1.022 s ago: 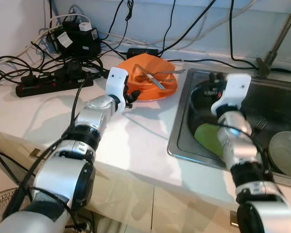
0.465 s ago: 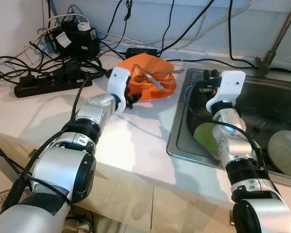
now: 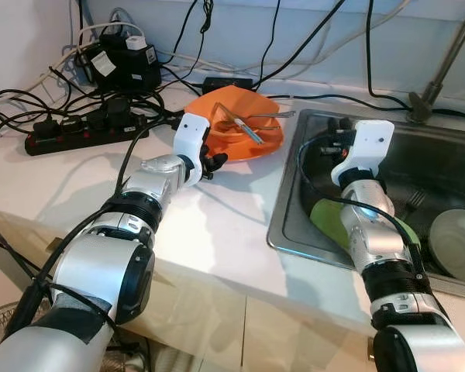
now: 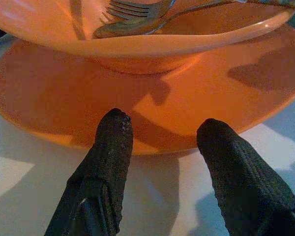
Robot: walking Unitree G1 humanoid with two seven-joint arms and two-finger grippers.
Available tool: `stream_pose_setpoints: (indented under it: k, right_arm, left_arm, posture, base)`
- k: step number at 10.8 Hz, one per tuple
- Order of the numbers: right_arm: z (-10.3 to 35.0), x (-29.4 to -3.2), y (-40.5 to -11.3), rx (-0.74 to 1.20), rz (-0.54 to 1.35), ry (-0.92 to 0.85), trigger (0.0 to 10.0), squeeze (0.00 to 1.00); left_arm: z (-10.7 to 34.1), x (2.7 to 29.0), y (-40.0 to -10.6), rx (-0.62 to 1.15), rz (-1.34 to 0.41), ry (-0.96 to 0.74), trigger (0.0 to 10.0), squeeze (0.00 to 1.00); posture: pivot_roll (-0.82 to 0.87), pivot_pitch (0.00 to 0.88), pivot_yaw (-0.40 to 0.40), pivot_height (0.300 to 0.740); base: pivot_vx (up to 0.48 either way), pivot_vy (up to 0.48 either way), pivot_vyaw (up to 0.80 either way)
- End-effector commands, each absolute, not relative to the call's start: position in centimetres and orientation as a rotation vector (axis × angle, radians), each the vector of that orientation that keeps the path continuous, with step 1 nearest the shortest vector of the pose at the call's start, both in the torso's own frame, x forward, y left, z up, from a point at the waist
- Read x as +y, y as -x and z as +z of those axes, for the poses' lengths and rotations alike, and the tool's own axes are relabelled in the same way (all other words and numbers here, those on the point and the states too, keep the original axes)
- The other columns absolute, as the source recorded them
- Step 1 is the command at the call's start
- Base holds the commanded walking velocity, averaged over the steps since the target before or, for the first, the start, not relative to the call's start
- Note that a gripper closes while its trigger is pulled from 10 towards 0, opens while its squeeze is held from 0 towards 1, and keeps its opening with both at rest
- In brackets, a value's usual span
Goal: Kitchen organization
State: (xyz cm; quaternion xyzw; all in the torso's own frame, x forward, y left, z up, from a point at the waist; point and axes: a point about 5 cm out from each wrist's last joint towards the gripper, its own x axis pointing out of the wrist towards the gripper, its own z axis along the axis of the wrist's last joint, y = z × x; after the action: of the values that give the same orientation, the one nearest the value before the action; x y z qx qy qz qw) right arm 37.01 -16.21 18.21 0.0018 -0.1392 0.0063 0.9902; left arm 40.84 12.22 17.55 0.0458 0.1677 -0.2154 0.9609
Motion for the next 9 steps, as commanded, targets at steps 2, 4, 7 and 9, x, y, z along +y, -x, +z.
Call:
stream_pose_setpoints:
  k: [2, 4, 7, 9]
  right_arm:
    - [18.3, -16.1, -37.0, -0.277, 0.016, -0.004, 10.0, 0.0]
    - [18.5, -16.1, -37.2, -0.279, 0.016, -0.007, 10.0, 0.0]
    - [18.2, -15.8, -37.3, -0.268, 0.02, -0.015, 10.0, 0.0]
    - [18.2, -15.6, -37.5, -0.266, 0.027, -0.02, 10.0, 0.0]
  left_arm:
    - [15.5, 12.4, -40.1, 0.436, -0.458, -0.06, 10.0, 0.0]
    - [13.7, 13.4, -39.3, 0.504, -0.474, -0.071, 10.0, 0.0]
    - [13.4, 15.4, -38.9, 0.52, -0.485, -0.069, 10.0, 0.0]
    - [14.3, 16.3, -38.9, 0.498, -0.497, -0.057, 10.0, 0.0]
  posture:
    - [0.13, 0.0, 0.048, 0.74]
    - [0.14, 0.0, 0.047, 0.74]
    - [0.18, 0.0, 0.037, 0.74]
    - [0.2, 0.0, 0.031, 0.74]
  base:
    - [0.0, 0.0, 0.0]
    - [0.0, 0.0, 0.0]
    - [0.0, 0.0, 0.0]
    - [0.0, 0.0, 0.0]
